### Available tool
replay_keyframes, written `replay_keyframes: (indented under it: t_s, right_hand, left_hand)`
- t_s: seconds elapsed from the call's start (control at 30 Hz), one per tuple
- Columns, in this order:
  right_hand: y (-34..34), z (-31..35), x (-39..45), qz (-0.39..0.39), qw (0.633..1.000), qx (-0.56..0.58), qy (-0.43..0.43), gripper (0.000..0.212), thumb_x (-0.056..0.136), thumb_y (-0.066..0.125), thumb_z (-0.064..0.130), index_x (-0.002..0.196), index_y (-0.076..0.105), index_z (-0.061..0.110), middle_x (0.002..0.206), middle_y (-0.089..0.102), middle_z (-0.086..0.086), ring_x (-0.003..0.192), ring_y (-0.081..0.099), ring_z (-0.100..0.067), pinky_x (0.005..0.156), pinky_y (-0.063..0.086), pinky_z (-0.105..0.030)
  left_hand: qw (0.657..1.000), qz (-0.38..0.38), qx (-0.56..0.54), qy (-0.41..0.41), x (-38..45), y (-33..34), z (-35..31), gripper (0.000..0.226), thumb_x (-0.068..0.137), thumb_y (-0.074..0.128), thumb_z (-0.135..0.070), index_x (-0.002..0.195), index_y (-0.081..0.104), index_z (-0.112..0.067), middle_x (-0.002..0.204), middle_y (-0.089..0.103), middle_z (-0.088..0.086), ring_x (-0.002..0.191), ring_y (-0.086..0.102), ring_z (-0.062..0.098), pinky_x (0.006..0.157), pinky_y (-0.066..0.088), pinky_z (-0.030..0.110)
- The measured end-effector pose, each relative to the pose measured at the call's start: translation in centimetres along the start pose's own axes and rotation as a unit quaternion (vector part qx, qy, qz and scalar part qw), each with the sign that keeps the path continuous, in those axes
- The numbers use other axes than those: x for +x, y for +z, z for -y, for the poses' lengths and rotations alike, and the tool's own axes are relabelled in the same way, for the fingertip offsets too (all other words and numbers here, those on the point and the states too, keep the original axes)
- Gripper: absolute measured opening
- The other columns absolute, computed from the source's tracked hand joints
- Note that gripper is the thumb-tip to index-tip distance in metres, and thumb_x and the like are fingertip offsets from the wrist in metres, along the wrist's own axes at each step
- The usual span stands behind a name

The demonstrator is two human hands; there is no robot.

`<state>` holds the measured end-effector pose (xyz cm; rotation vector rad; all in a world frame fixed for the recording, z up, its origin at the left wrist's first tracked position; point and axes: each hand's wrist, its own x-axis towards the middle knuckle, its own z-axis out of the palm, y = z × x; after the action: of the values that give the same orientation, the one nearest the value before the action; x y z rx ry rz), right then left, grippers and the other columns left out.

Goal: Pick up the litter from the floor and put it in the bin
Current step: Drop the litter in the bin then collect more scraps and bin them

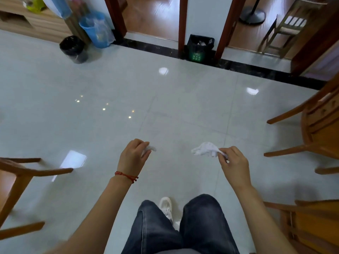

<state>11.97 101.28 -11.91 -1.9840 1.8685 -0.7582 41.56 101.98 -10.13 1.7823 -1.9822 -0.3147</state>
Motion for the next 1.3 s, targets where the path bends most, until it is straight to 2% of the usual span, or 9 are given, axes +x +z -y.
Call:
replay_keyframes:
  t_s: [0.27,0.43,0.57,0.87,1.0,1.13,1.3]
  right_hand:
    - [2.1,-0.9,13.5,-0.039,0.999,0.013,0.017,0.01,0.077,0.065,-0.007,0.083,0.068,0.001,0.069,0.055,-0.011,0.058,0.047,-0.017,0.053,0.036,-0.024]
    - [2.2,-3.3,23.1,-0.055,0.998,0.027,0.03,0.009,0.078,0.065,-0.005,0.085,0.068,0.0,0.072,0.058,-0.013,0.058,0.052,-0.02,0.052,0.043,-0.03]
    - [1.5,-4.8,30.6,-0.062,0.997,0.031,0.029,0.01,0.078,0.065,-0.005,0.087,0.069,0.0,0.073,0.059,-0.012,0.059,0.051,-0.017,0.054,0.041,-0.026]
    - [3.5,-7.2,47.6,-0.081,0.996,0.024,0.028,0.009,0.077,0.065,-0.008,0.082,0.069,-0.001,0.07,0.059,-0.013,0.057,0.05,-0.018,0.053,0.041,-0.026]
    - [5.5,-7.6,56.4,-0.095,0.994,0.028,0.034,0.008,0.078,0.065,-0.007,0.083,0.067,-0.001,0.071,0.06,-0.014,0.057,0.052,-0.02,0.053,0.043,-0.028]
    - [6.8,-7.3,64.8,-0.095,0.994,0.012,0.043,0.008,0.077,0.066,-0.007,0.082,0.067,-0.002,0.068,0.059,-0.013,0.055,0.048,-0.017,0.052,0.038,-0.023]
    - [7.4,-7.7,74.2,-0.095,0.994,0.008,0.052,0.012,0.076,0.068,-0.004,0.088,0.068,-0.003,0.073,0.062,-0.016,0.058,0.056,-0.024,0.056,0.044,-0.023]
  left_hand:
    - [1.0,0.011,-0.019,0.018,14.0,3.6,1.9,0.027,0.059,0.08,0.01,0.083,0.068,0.007,0.071,0.064,0.019,0.063,0.063,0.032,0.052,0.05,0.033]
    - [0.999,0.016,-0.018,0.032,24.0,5.6,1.5,0.027,0.059,0.081,0.008,0.084,0.068,0.007,0.072,0.064,0.019,0.063,0.063,0.032,0.053,0.05,0.032]
    - [0.999,0.012,-0.017,0.049,31.4,6.7,1.0,0.027,0.06,0.081,0.005,0.083,0.068,0.007,0.071,0.065,0.019,0.06,0.062,0.031,0.056,0.047,0.027]
    - [0.997,0.021,-0.025,0.072,50.0,9.1,2.7,0.024,0.063,0.079,0.006,0.084,0.068,0.007,0.073,0.065,0.02,0.063,0.063,0.033,0.055,0.055,0.037]
    - [0.995,0.026,-0.031,0.088,59.7,10.2,4.4,0.024,0.063,0.079,0.007,0.084,0.068,0.008,0.073,0.065,0.021,0.063,0.063,0.033,0.055,0.053,0.036]
    - [0.994,0.041,-0.038,0.096,69.3,10.5,5.8,0.023,0.063,0.079,0.007,0.083,0.068,0.008,0.073,0.065,0.021,0.062,0.063,0.033,0.055,0.054,0.035]
    - [0.99,0.052,-0.04,0.127,80.0,11.5,6.4,0.023,0.063,0.079,0.007,0.084,0.068,0.008,0.074,0.066,0.021,0.062,0.062,0.034,0.056,0.055,0.036]
